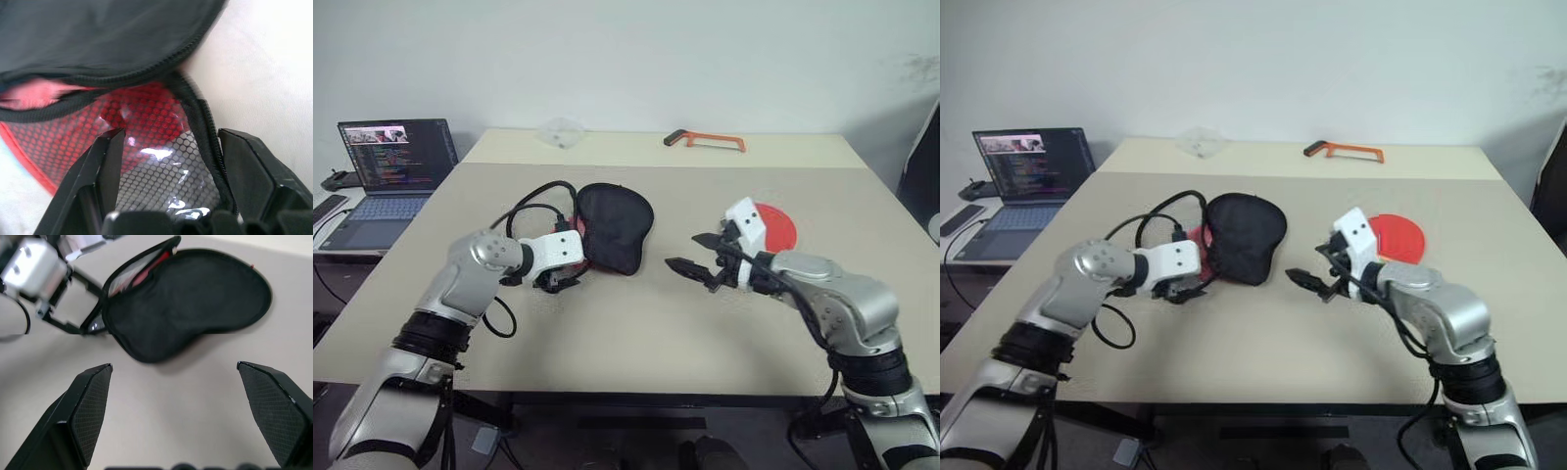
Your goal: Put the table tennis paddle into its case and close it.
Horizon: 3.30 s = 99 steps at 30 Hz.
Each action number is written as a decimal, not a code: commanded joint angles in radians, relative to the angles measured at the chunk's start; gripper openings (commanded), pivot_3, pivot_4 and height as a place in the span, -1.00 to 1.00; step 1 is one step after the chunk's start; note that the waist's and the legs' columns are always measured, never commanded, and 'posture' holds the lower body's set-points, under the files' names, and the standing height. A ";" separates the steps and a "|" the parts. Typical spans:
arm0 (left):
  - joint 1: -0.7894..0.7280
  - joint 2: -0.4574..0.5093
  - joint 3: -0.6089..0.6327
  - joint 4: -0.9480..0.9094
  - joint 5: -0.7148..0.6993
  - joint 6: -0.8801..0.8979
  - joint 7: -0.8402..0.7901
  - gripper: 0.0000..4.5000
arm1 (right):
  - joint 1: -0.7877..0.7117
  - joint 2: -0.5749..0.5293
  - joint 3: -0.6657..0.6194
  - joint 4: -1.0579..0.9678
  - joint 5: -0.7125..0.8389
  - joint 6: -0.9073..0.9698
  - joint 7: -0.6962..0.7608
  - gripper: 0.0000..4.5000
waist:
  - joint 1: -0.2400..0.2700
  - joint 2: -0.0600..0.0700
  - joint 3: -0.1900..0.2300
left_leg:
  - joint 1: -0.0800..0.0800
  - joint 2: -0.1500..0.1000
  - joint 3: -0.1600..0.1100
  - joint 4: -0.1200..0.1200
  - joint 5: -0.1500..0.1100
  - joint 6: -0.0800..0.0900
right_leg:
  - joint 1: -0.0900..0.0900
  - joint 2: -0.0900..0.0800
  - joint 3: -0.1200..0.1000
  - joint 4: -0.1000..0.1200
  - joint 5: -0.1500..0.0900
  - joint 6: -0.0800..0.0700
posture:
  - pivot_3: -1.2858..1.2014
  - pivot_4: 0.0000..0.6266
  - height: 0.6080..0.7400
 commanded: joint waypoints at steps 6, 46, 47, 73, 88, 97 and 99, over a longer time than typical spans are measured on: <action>0.076 0.190 0.220 -0.256 -0.233 0.242 -0.163 0.37 | -0.049 0.076 0.229 0.090 -0.235 -0.223 -0.020 1.00 | -0.021 -0.001 0.000 | 0.000 0.000 0.000 0.000 -0.001 0.002 | -0.001 0.000 0.000 0.002 0.000 0.000 | 0.03 -0.52 1.00; 0.224 0.352 0.277 -0.165 -0.273 0.224 -0.024 0.40 | -0.266 0.441 0.321 0.805 -0.749 -0.822 -0.214 -0.22 | -0.028 -0.005 0.002 | 0.001 0.000 0.001 -0.001 0.002 -0.003 | -0.006 0.002 0.003 0.010 0.000 -0.003 | 0.03 -0.52 1.00; 0.221 0.349 0.274 -0.161 -0.272 0.221 -0.024 0.40 | -0.263 0.435 0.317 0.797 -0.749 -0.823 -0.211 -0.37 | -0.028 -0.005 0.002 | 0.001 0.000 0.001 -0.001 0.002 -0.003 | -0.006 0.002 0.003 0.010 0.000 -0.003 | 0.03 -0.52 1.00; 0.098 0.278 0.168 -0.093 -0.238 0.165 -0.048 0.40 | -0.097 0.089 0.223 0.609 -0.884 -0.675 -0.166 -0.99 | -0.025 -0.005 0.002 | 0.001 0.000 0.003 0.000 0.001 -0.002 | -0.006 0.002 0.005 0.010 0.000 -0.003 | 0.03 -0.52 1.00; 0.029 0.219 0.120 -0.054 -0.213 0.149 -0.064 0.40 | -0.109 0.176 0.221 0.586 -0.857 -0.730 -0.133 -0.99 | -0.026 -0.006 0.002 | 0.002 0.000 0.004 0.001 0.002 -0.003 | -0.006 0.003 0.006 0.011 0.001 -0.004 | 0.03 -0.52 1.00; 0.030 0.221 0.125 -0.068 -0.214 0.156 -0.075 0.40 | -0.271 0.221 0.224 0.890 -0.849 -0.880 -0.201 -0.99 | -0.027 -0.006 0.002 | 0.001 0.001 0.005 0.000 0.003 -0.005 | -0.007 0.003 0.007 0.010 0.001 -0.005 | 0.03 -0.52 1.00; 0.037 0.227 0.131 -0.072 -0.214 0.159 -0.075 0.40 | -0.267 0.223 0.227 0.916 -0.841 -0.910 -0.182 -0.99 | -0.027 -0.006 0.002 | 0.001 0.001 0.005 0.000 0.003 -0.006 | -0.007 0.003 0.007 0.010 0.001 -0.005 | 0.03 -0.52 1.00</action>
